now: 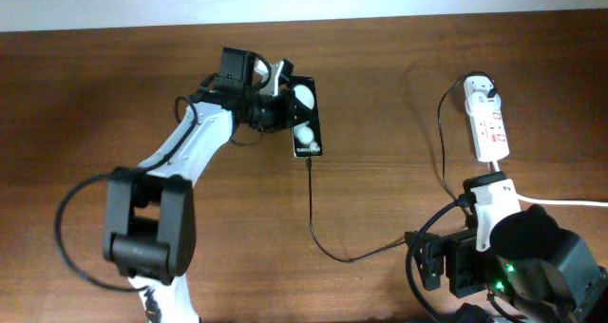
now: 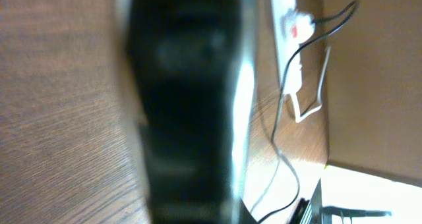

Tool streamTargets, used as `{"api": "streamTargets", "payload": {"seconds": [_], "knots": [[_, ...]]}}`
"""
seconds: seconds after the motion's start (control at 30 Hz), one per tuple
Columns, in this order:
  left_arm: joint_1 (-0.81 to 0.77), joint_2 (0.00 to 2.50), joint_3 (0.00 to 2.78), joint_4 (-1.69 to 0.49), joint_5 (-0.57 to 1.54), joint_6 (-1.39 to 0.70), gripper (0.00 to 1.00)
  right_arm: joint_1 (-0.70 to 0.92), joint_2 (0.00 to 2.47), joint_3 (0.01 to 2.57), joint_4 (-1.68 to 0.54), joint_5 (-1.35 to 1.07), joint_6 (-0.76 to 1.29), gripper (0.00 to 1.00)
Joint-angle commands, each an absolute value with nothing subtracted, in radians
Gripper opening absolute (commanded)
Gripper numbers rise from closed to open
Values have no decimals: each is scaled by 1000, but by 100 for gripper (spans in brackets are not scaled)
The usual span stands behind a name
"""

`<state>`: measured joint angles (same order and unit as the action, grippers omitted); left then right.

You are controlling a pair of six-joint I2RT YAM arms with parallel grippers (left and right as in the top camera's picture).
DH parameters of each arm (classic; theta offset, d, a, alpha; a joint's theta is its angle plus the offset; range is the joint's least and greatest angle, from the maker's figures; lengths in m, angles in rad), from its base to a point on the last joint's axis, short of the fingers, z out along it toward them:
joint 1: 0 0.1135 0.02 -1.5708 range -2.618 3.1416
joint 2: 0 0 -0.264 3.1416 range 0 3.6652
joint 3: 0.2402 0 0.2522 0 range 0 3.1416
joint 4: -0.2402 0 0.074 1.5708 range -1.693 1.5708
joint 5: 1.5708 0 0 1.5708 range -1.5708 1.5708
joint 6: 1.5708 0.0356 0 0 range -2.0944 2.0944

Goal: Plug charger to phone and switch on socket
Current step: 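Lower the plugged phone flat onto the table with the left gripper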

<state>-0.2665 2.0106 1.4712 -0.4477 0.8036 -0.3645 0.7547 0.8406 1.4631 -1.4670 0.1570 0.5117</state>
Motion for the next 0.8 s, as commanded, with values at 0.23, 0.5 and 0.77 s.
{"api": "streamTargets", "payload": {"seconds": [0.23, 0.5, 0.77], "knots": [[-290, 2199, 1493, -450, 692, -266, 0, 757, 838, 1471, -1467, 169, 505, 99], [-295, 2199, 1492, -459, 636, -266, 28, 757, 838, 1471, -1467, 169, 505, 99], [-295, 2199, 1492, -470, 522, -266, 55, 757, 838, 1471, -1467, 169, 505, 99]]}}
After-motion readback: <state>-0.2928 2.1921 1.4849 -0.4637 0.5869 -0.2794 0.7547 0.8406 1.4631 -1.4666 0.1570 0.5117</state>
